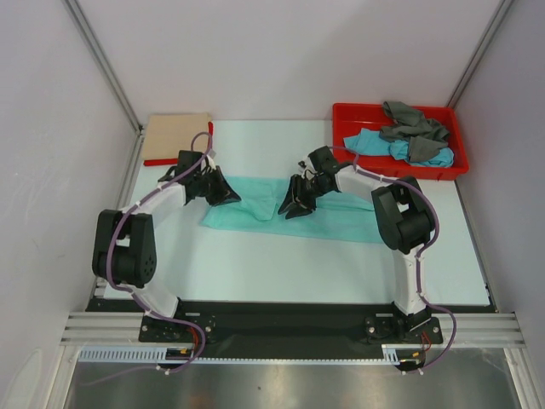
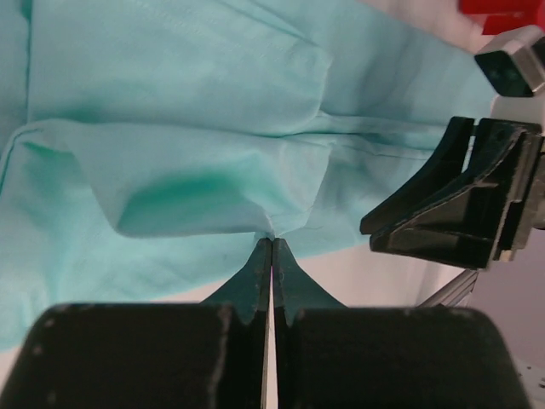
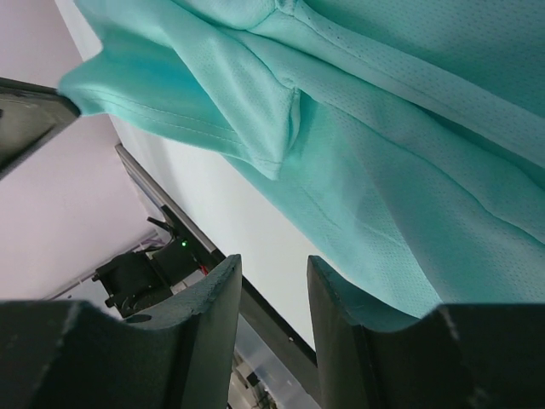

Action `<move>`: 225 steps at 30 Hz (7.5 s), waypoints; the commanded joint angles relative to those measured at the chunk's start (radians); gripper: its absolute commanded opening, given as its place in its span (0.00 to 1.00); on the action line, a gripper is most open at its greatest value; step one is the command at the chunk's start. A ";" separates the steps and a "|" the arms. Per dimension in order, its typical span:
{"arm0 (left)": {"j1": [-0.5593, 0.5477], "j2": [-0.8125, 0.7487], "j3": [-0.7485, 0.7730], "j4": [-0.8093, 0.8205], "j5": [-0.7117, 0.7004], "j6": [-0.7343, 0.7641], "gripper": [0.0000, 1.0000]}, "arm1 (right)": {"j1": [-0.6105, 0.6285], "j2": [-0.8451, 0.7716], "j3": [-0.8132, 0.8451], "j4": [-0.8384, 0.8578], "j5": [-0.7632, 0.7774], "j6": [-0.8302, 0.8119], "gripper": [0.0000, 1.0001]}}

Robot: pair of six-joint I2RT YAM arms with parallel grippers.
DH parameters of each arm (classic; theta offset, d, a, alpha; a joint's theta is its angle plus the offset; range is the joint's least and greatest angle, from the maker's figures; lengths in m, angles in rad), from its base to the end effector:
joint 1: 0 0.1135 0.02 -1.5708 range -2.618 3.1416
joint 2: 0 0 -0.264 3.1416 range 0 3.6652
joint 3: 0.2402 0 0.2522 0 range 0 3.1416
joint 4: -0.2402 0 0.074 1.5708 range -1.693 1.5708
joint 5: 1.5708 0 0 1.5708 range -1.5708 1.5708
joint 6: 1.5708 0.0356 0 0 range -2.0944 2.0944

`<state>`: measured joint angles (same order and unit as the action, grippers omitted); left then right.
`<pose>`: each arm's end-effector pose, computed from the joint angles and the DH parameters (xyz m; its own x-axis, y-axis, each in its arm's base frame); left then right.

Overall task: Fold and stack the t-shirts
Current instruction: Fold the tshirt

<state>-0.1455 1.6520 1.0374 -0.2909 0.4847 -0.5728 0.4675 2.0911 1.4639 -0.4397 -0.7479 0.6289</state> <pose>0.3353 -0.0659 0.2014 -0.8779 -0.3560 -0.3201 -0.0749 0.7625 -0.6426 0.3757 0.2168 0.1597 -0.9990 -0.0212 -0.0401 -0.0444 0.6417 0.7657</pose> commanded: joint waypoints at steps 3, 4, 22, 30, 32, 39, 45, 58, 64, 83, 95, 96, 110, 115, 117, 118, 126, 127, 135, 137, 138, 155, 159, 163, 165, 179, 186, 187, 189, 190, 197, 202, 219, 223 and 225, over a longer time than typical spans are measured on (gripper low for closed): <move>-0.003 0.048 0.059 0.070 0.083 -0.027 0.00 | 0.000 -0.032 -0.004 0.004 0.009 0.009 0.43; -0.002 0.060 0.061 0.081 0.091 -0.035 0.00 | -0.001 -0.037 -0.007 0.009 0.005 0.017 0.43; 0.041 0.023 0.082 0.125 0.138 -0.102 0.00 | 0.026 0.047 -0.056 0.404 -0.071 0.471 0.38; 0.067 0.005 0.082 0.145 0.156 -0.122 0.00 | 0.049 0.049 -0.069 0.404 -0.041 0.491 0.48; 0.072 0.003 0.082 0.151 0.161 -0.128 0.00 | 0.053 0.047 -0.071 0.403 -0.038 0.491 0.52; 0.072 0.008 0.087 0.162 0.173 -0.131 0.00 | 0.054 0.070 -0.074 0.470 -0.034 0.541 0.57; 0.080 0.012 0.101 0.168 0.184 -0.139 0.01 | 0.054 0.099 -0.082 0.542 -0.039 0.623 0.53; 0.104 0.038 0.115 0.185 0.213 -0.145 0.00 | 0.057 0.052 -0.148 0.571 -0.027 0.661 0.58; 0.104 0.055 0.128 0.185 0.226 -0.147 0.00 | 0.057 0.104 -0.091 0.608 -0.019 0.703 0.59; 0.109 0.127 0.168 0.154 0.235 -0.099 0.00 | 0.000 0.145 -0.059 0.658 -0.028 0.743 0.21; 0.127 0.017 0.035 0.082 0.196 -0.027 0.00 | 0.031 0.149 -0.016 0.480 -0.079 0.579 0.24; 0.129 0.009 0.009 0.073 0.190 -0.018 0.00 | 0.033 0.147 -0.014 0.461 -0.077 0.568 0.23; 0.141 -0.041 -0.096 -0.004 0.129 0.059 0.00 | 0.034 0.141 -0.011 0.319 -0.064 0.442 0.24; 0.141 -0.034 -0.105 -0.019 0.108 0.068 0.00 | 0.039 0.141 -0.013 0.291 -0.059 0.411 0.24; 0.141 -0.037 -0.109 -0.040 0.086 0.077 0.04 | 0.037 0.141 -0.013 0.280 -0.056 0.404 0.28; 0.141 -0.041 -0.111 -0.048 0.063 0.089 0.07 | 0.039 0.141 -0.013 0.276 -0.054 0.397 0.29; 0.141 -0.147 -0.021 -0.174 -0.043 0.195 0.49 | 0.019 0.075 0.038 0.087 -0.010 0.215 0.39; 0.141 -0.158 -0.004 -0.177 -0.044 0.214 0.49 | 0.013 0.054 0.064 0.049 0.020 0.183 0.40; 0.141 0.014 0.035 0.099 0.228 0.071 0.15 | 0.029 0.135 0.281 -0.068 0.002 0.057 0.25; 0.138 0.101 0.050 0.157 0.262 0.018 0.12 | 0.052 0.184 0.349 -0.099 -0.021 0.054 0.15; 0.136 0.124 0.061 0.162 0.258 0.007 0.11 | 0.059 0.229 0.424 -0.111 -0.030 0.051 0.08; 0.138 0.285 0.144 0.018 0.097 0.123 0.10 | 0.017 0.386 0.403 -0.114 -0.054 -0.006 0.01; 0.136 0.198 0.121 -0.013 0.059 0.160 0.18 | 0.007 0.357 0.403 -0.152 -0.062 -0.066 0.07; 0.136 0.015 0.108 -0.066 0.008 0.174 0.34 | 0.008 0.284 0.397 -0.192 -0.064 -0.086 0.15; 0.136 -0.038 0.086 -0.080 -0.009 0.174 0.37 | 0.006 0.217 0.375 -0.197 -0.051 -0.093 0.19; 0.178 0.014 -0.138 0.004 -0.136 0.047 0.08 | -0.223 -0.187 0.012 -0.283 0.082 -0.218 0.32; 0.279 -0.018 -0.292 0.025 -0.146 0.010 0.05 | -0.381 -0.362 -0.196 -0.346 0.382 -0.253 0.48; 0.279 -0.049 -0.301 0.025 -0.149 0.010 0.05 | -0.401 -0.379 -0.223 -0.349 0.406 -0.242 0.48; 0.281 -0.084 -0.319 0.019 -0.141 -0.005 0.06 | -0.460 -0.420 -0.295 -0.349 0.453 -0.230 0.51; 0.279 -0.121 -0.323 0.009 -0.133 -0.012 0.14 | -0.498 -0.434 -0.315 -0.347 0.459 -0.221 0.52; 0.279 -0.320 -0.283 -0.089 -0.164 -0.033 0.59 | -0.627 -0.509 -0.392 -0.376 0.512 -0.239 0.67; 0.279 -0.348 -0.328 -0.076 -0.161 -0.131 0.72 | -0.667 -0.499 -0.436 -0.370 0.481 -0.236 0.71; 0.281 -0.186 -0.361 -0.002 -0.274 -0.196 0.62 | -0.714 -0.470 -0.550 -0.268 0.389 -0.228 0.62; 0.281 -0.127 -0.335 0.016 -0.305 -0.173 0.55 | -0.714 -0.450 -0.562 -0.249 0.378 -0.221 0.51; 0.281 -0.106 -0.321 0.030 -0.313 -0.162 0.46 | -0.714 -0.445 -0.570 -0.245 0.389 -0.218 0.44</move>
<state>0.1295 1.4956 0.6998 -0.2855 0.2481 -0.7609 -0.2455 1.6333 0.9081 -0.7113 -0.3523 0.4088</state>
